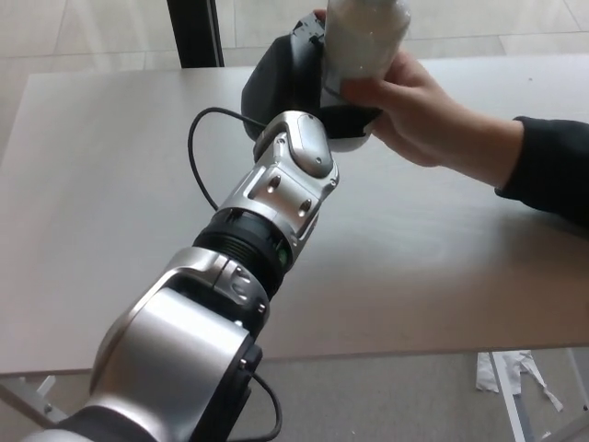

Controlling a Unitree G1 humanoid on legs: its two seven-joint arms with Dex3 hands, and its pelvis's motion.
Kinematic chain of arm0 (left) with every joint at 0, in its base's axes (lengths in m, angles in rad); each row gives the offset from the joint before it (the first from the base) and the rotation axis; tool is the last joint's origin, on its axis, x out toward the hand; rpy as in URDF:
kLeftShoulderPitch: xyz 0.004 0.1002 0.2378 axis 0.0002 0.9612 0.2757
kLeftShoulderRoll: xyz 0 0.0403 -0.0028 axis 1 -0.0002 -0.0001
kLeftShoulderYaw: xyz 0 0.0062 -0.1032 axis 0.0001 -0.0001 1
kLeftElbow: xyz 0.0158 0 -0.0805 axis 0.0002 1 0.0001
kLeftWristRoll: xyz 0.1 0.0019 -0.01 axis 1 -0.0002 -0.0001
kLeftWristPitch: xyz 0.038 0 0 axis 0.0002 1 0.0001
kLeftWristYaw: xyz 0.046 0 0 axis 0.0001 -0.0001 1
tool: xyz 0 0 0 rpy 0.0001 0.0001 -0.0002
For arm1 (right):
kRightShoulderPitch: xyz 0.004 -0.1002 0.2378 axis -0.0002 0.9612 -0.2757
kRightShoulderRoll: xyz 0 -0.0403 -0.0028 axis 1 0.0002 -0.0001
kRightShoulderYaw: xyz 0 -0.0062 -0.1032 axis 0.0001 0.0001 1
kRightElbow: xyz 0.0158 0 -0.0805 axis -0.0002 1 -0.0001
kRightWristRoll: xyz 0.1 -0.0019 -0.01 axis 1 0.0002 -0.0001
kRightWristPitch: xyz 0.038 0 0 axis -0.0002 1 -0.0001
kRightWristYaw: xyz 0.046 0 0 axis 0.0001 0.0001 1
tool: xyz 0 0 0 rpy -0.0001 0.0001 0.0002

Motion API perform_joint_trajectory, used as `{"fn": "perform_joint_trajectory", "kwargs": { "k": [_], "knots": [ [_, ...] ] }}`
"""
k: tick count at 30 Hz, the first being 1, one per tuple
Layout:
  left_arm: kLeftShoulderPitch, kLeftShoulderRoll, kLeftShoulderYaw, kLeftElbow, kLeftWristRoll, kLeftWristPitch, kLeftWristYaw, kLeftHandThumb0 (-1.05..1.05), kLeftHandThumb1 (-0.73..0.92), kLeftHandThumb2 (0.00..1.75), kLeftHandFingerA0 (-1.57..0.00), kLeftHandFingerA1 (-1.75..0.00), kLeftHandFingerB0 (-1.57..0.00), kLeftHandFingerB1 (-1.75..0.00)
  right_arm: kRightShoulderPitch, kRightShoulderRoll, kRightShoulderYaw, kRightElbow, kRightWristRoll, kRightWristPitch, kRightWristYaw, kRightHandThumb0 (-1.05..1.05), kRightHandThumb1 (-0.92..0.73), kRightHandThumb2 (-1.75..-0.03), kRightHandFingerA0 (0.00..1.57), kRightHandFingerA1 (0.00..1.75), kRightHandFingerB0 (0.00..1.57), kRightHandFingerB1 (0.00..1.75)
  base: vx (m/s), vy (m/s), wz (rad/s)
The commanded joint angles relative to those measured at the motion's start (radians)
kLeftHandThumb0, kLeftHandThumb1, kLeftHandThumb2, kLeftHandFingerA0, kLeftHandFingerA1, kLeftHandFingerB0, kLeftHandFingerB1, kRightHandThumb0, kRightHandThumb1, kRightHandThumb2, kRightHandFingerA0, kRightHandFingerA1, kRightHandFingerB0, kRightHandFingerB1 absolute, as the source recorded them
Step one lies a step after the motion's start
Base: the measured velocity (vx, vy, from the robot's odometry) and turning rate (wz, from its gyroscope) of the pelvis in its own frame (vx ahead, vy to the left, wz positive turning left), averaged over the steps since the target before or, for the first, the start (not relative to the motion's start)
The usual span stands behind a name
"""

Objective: Pick up a bottle and hand it

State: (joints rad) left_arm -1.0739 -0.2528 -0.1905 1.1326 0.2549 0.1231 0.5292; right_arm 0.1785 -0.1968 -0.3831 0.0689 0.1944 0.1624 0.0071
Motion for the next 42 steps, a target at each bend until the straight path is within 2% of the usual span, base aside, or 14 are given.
{"fn": "perform_joint_trajectory", "kwargs": {
  "k": [1, 7, 10, 13, 17, 19, 25, 26, 27, 28, 29, 31, 40, 42],
  "knots": [
    [-0.047, -0.059, -0.013, 0.009, 0.017, 0.030, 0.008, -0.10, 0.81, 0.67, -0.79, -1.65, -0.72, -1.30, -0.009, -0.002, -0.004, 0.015, -0.008, -0.003, -0.009, -0.68, -0.47, -0.88, 1.37, 1.29, 0.41, 0.65, 0.00, 0.000, 0.00],
    [-0.022, -0.050, -0.059, 0.007, 0.040, 0.036, -0.018, -0.12, 0.67, 0.61, -0.83, -1.30, -0.80, -0.64, 0.001, -0.007, -0.007, 0.004, -0.019, 0.017, -0.021, -0.68, -0.47, -0.88, 1.33, 1.32, 0.40, 0.63, 0.00, 0.000, 0.00],
    [0.001, -0.033, -0.057, -0.051, -0.002, 0.141, -0.189, -0.53, 0.52, 0.83, -0.78, -1.02, -0.01, -0.28, 0.000, 0.008, -0.021, 0.004, 0.015, 0.016, -0.009, -0.66, -0.60, -0.58, 1.33, 1.20, 0.46, 0.57, 0.00, 0.000, 0.00],
    [0.125, 0.057, -0.152, -0.281, 0.032, 0.237, -0.373, -1.05, 0.60, 0.93, 0.00, -0.16, 0.00, -0.09, 0.002, 0.003, -0.028, 0.016, 0.020, -0.001, 0.003, -0.64, -0.62, -0.58, 1.27, 1.18, 0.44, 0.55, 0.00, 0.000, 0.00],
    [0.279, 0.206, -0.257, -0.597, 0.070, 0.348, -0.531, -0.96, 0.68, 0.61, 0.00, 0.00, 0.00, 0.00, 0.008, -0.014, -0.038, 0.030, 0.018, 0.000, 0.011, -0.63, -0.46, -0.95, 1.32, 1.21, 0.43, 0.65, 0.00, 0.000, 0.00],
    [0.412, 0.334, -0.249, -0.848, 0.033, 0.401, -0.617, -0.94, 0.67, 0.60, 0.00, 0.00, 0.00, 0.00, 0.007, -0.021, -0.051, 0.037, 0.028, 0.005, 0.015, -0.63, -0.64, -0.58, 1.24, 1.24, 0.43, 0.55, 0.00, 0.000, 0.00],
    [0.727, 0.663, -0.056, -1.366, -0.046, 0.423, -0.765, -1.05, 0.61, 0.94, 0.00, -0.19, 0.00, -0.02, 0.017, -0.049, -0.073, 0.075, 0.029, -0.034, 0.040, -0.62, -0.45, -0.95, 1.34, 1.29, 0.36, 0.64, 0.00, 0.000, 0.00],
    [0.798, 0.709, 0.021, -1.437, -0.071, 0.398, -0.781, -1.05, 0.61, 0.94, 0.00, -0.18, 0.00, -0.03, 0.020, -0.052, -0.078, 0.067, 0.025, -0.028, 0.030, -0.65, -0.64, -0.60, 1.24, 1.46, 0.35, 0.55, 0.00, 0.000, 0.00],
    [0.927, 0.761, 0.179, -1.540, -0.114, 0.358, -0.813, -1.05, 0.61, 0.95, 0.00, -0.17, 0.00, -0.01, 0.022, -0.047, -0.086, 0.058, 0.032, -0.019, 0.022, -0.58, -0.44, -0.95, 1.45, 1.42, 0.34, 0.63, 0.00, 0.000, 0.00],
    [1.002, 0.771, 0.282, -1.595, -0.145, 0.342, -0.832, -1.05, 0.61, 0.94, 0.00, -0.15, 0.00, -0.01, 0.028, -0.049, -0.095, 0.048, 0.043, -0.008, 0.028, -0.62, -0.65, -0.60, 1.23, 1.56, 0.35, 0.52, 0.00, 0.000, 0.00],
    [1.066, 0.772, 0.377, -1.629, -0.164, 0.307, -0.842, -1.03, 0.60, 0.94, 0.00, -0.16, 0.00, -0.01, 0.026, -0.052, -0.102, 0.059, 0.047, -0.014, 0.029, -0.55, -0.45, -0.96, 1.41, 1.39, 0.30, 0.61, 0.00, 0.000, 0.00],
    [1.110, 0.780, 0.449, -1.642, -0.186, 0.279, -0.849, -1.05, 0.61, 0.95, 0.00, -0.14, 0.00, -0.02, 0.027, -0.059, -0.107, 0.061, 0.043, -0.008, 0.025, -0.61, -0.66, -0.59, 1.26, 1.56, 0.34, 0.50, 0.00, 0.000, 0.00],
    [1.417, 0.843, 1.308, -1.552, -0.407, 0.290, -0.935, -1.02, 0.58, 0.63, 0.00, -0.48, 0.00, -0.18, 0.036, -0.073, -0.146, 0.079, 0.059, -0.004, 0.031, -0.66, -0.49, -0.88, 1.32, 1.36, 0.31, 0.59, 0.00, 0.000, 0.00],
    [1.440, 0.848, 1.370, -1.502, -0.443, 0.262, -0.908, -0.98, 0.57, 0.97, 0.00, -0.38, 0.00, -0.19, 0.040, -0.078, -0.150, 0.087, 0.056, -0.012, 0.034, -0.63, -0.63, -0.62, 1.21, 1.58, 0.35, 0.54, 0.00, 0.000, 0.00]
  ]
}}
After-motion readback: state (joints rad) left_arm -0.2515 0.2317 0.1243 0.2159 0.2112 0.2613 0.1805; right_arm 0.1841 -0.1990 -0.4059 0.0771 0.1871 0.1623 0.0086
